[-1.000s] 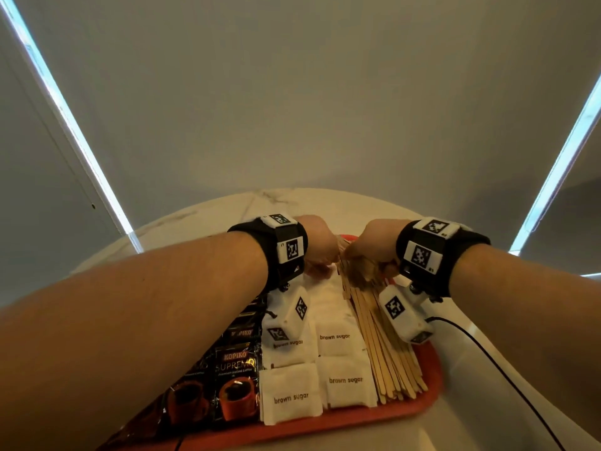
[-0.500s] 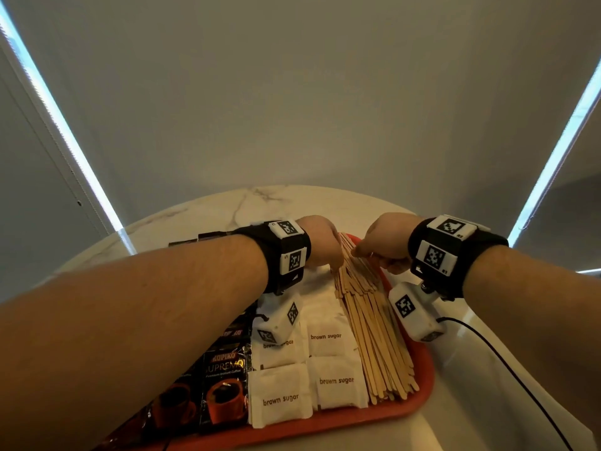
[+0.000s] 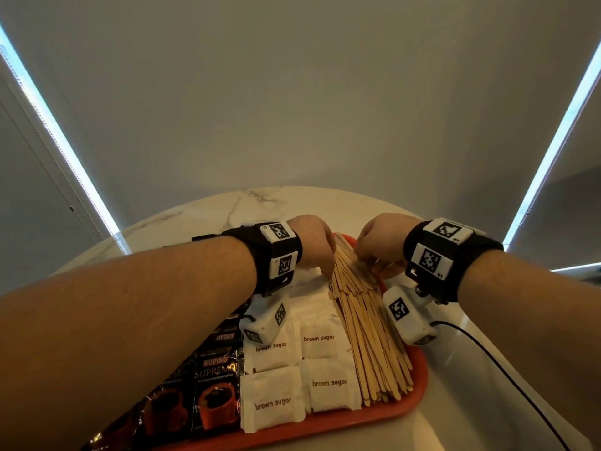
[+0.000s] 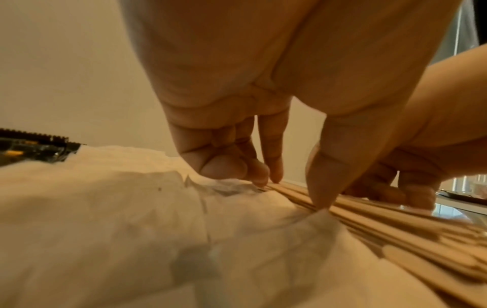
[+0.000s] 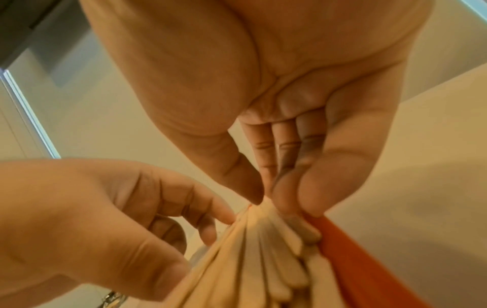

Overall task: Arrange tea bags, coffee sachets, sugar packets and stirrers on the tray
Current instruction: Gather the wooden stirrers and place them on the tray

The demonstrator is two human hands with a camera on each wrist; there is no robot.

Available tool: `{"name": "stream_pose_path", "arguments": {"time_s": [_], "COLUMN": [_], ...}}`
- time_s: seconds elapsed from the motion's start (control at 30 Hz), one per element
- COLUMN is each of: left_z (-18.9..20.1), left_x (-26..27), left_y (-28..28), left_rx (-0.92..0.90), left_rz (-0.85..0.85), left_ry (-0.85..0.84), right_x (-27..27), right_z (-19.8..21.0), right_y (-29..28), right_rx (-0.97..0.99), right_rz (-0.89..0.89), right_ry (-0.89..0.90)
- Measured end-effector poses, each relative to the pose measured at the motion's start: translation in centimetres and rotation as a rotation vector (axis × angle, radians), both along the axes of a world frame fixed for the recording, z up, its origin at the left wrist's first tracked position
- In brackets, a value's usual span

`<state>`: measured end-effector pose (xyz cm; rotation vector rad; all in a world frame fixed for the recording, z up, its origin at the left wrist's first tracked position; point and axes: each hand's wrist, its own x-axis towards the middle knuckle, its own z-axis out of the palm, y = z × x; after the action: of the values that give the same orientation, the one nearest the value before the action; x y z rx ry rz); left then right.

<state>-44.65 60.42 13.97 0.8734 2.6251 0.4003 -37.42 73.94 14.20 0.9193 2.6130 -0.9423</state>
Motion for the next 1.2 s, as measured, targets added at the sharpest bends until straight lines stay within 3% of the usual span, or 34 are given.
{"name": "stream_pose_path", "arguments": {"time_s": [0.53,0.8,0.97,1.2], "left_z": [0.6,0.0,0.3,2.1], "left_x": [0.1,0.9,1.6,3.5], "left_y": [0.6,2.0,1.6,-0.7], "left_rx": [0.027,-0.043,0.005,0.093], "left_rz": [-0.028,-0.093,-0.075,-0.013], "left_ry": [0.015,-0.015,-0.015,0.04], "right_x": [-0.1,3.5,5.2,7.1], "right_z": [0.3,0.2,-0.4,-0.2], "right_y": [-0.2,1.1,0.9,0.2], "right_rx": [-0.019,-0.031,-0.04,-0.079], "right_rz": [-0.038,-0.023,0.045,0.038], "right_ry": [0.001,-0.001,-0.098,-0.076]}}
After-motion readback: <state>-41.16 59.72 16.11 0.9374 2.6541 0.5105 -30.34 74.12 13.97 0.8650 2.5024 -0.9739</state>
